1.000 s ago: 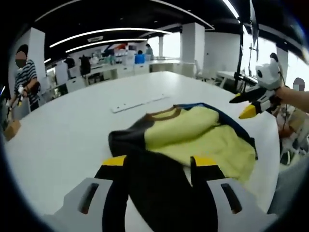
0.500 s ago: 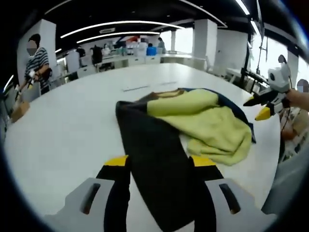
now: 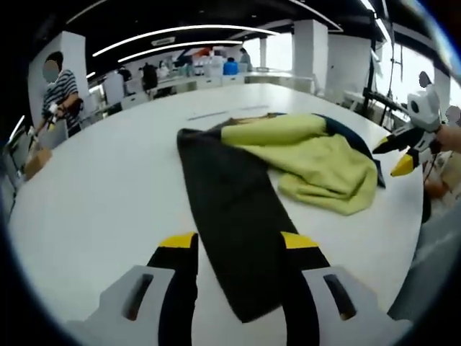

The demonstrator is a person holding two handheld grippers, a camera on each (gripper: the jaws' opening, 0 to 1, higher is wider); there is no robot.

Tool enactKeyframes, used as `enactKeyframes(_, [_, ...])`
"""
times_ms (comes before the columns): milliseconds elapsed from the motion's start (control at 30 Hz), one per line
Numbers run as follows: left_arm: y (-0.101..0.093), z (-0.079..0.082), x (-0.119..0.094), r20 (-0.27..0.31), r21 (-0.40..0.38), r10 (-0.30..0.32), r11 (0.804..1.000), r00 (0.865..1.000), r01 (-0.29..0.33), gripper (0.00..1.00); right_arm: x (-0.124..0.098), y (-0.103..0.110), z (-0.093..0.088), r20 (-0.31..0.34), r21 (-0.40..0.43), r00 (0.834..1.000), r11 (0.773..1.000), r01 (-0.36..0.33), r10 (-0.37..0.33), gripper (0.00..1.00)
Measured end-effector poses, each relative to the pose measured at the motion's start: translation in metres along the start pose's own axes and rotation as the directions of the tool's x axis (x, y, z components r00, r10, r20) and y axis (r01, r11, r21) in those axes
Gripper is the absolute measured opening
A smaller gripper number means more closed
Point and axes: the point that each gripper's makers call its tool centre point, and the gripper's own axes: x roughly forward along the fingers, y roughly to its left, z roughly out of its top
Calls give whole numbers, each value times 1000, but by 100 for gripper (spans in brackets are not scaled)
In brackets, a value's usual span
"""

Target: Fold the garment on the visible template until the final outline fits inside the template.

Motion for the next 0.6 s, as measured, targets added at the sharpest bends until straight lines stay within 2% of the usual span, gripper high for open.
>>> enactKeyframes(167, [-3,-13,-4,-23,-11,-5,1000,1000,4,37,4,2,-6,-13,-38,1000,999,13,-14,48])
enactKeyframes(300, [-5,-25,-8,-43,-27,-2,1000,999,1,36,6,7,-15,-37,-92,999,996,19,-22,43])
enactKeyframes(400, [-9,-35,-11,-84,-48,-17,999,996,13,32,7,8,-19,-47,-124,998,992,26,-32,37])
enactKeyframes(433, [-9,-34,-12,-65,-44,-11,999,998,9,32,7,8,-20,-48,-132,998,991,28,-35,34])
enactKeyframes(500, [-8,-35,-13,-74,-42,-7,999,997,4,31,7,7,-21,-53,-176,997,983,42,-52,30])
enactKeyframes(600, [-6,-37,-15,-84,-41,14,999,996,-18,28,8,6,-23,-58,-200,996,978,53,-66,24])
